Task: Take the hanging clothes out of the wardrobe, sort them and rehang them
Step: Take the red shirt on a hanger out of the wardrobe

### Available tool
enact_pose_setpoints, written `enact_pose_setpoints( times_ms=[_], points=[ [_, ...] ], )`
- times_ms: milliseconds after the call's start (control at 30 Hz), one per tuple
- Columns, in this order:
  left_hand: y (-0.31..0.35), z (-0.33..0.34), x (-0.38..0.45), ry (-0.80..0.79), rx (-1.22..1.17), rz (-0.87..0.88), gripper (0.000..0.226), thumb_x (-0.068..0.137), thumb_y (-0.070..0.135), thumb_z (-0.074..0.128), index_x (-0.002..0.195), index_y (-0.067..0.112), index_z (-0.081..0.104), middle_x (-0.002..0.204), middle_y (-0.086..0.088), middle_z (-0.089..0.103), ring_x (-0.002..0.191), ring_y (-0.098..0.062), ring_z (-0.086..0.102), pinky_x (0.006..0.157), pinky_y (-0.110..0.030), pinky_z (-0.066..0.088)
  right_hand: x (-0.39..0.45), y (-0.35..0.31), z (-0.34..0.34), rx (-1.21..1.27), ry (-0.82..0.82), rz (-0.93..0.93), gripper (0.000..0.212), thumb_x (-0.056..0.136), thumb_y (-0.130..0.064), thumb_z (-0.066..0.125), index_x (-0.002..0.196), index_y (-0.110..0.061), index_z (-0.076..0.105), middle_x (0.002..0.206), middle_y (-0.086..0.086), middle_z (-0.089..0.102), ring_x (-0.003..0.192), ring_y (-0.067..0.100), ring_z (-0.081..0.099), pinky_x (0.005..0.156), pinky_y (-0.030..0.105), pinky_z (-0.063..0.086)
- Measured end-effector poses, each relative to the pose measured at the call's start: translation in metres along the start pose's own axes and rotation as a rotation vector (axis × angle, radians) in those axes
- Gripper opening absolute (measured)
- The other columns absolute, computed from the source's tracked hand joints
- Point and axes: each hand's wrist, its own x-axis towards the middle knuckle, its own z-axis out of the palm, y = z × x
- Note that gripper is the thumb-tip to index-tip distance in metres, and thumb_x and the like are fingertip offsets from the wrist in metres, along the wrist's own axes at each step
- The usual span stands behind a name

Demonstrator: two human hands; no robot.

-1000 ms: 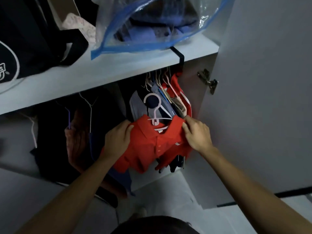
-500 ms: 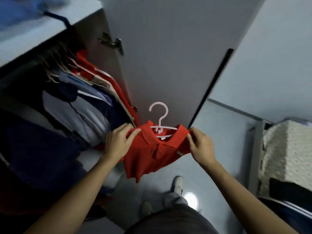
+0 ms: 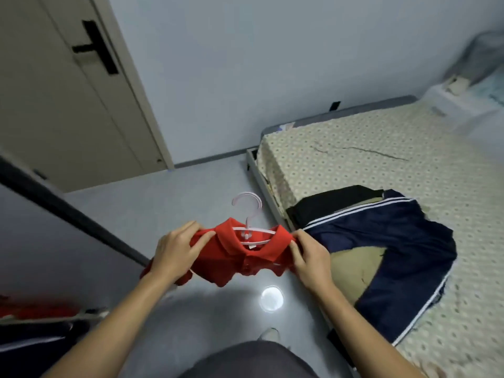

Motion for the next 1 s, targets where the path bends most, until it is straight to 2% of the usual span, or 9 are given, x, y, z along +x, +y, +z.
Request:
enact_pose_setpoints(
  times_ms=[133,300,467,567,733,900,1000],
  points=[
    [0.061,0.051,0.064,-0.087,-0.04,0.149,0.042,0.095,0.068,0.044,0.086,0.029,0.058,0.083,0.012,0.06,0.078,-0.021,0.064,0.066,-0.04,0.053,-0.006,0.055,-0.051,0.055,0.097,0.143,0.012,0.104,-0.031,0.049,0.093,-0.031,0.054,0.087,-0.013,0.06,0.081,0.009,0.057,0.073,0.037,0.047],
    [0.128,0.109,0.122,-0.214,-0.067,0.321,0.042,0.096,0.068,0.043,0.084,0.029,0.054,0.082,0.01,0.057,0.078,-0.017,0.062,0.064,-0.038,0.05,-0.025,0.103,-0.102,-0.021,0.258,0.322,0.013,0.104,-0.019,0.058,0.094,-0.027,0.058,0.084,-0.01,0.061,0.076,0.008,0.054,0.068,0.032,0.039],
    [0.186,0.161,0.175,-0.337,-0.115,0.528,0.043,0.099,0.073,0.037,0.085,0.034,0.051,0.082,0.015,0.052,0.076,-0.004,0.053,0.059,-0.026,0.038,-0.032,0.144,-0.128,-0.048,0.383,0.482,0.01,0.103,-0.03,0.054,0.096,-0.027,0.06,0.087,-0.011,0.064,0.081,0.011,0.061,0.074,0.041,0.049],
    [0.211,0.197,0.208,-0.419,-0.151,0.638,0.034,0.1,0.061,0.045,0.09,0.03,0.057,0.086,0.013,0.055,0.083,-0.007,0.057,0.066,-0.031,0.046,-0.03,0.163,-0.139,-0.064,0.431,0.561,0.014,0.102,-0.034,0.05,0.096,-0.025,0.059,0.089,-0.008,0.065,0.083,0.013,0.063,0.076,0.044,0.051],
    [0.252,0.255,0.259,-0.594,-0.2,0.823,0.032,0.103,0.057,0.04,0.093,0.03,0.055,0.09,0.012,0.053,0.088,-0.012,0.056,0.071,-0.038,0.049,-0.022,0.194,-0.157,-0.104,0.499,0.699,0.012,0.102,-0.035,0.051,0.097,-0.027,0.059,0.091,-0.012,0.065,0.084,0.013,0.063,0.077,0.045,0.052],
    [0.304,0.304,0.297,-0.687,-0.189,0.925,0.036,0.103,0.057,0.038,0.096,0.027,0.057,0.091,0.01,0.052,0.092,-0.017,0.056,0.073,-0.039,0.048,-0.012,0.227,-0.176,-0.159,0.556,0.802,0.007,0.103,-0.02,0.061,0.098,-0.025,0.061,0.092,-0.008,0.066,0.084,0.017,0.063,0.076,0.042,0.049],
    [0.344,0.33,0.311,-0.704,-0.163,0.965,0.03,0.105,0.052,0.044,0.096,0.026,0.056,0.091,0.009,0.05,0.093,-0.019,0.055,0.072,-0.04,0.047,-0.011,0.251,-0.19,-0.181,0.586,0.866,0.005,0.103,-0.02,0.061,0.099,-0.022,0.063,0.094,-0.005,0.067,0.086,0.02,0.063,0.075,0.04,0.048]
  ],
)
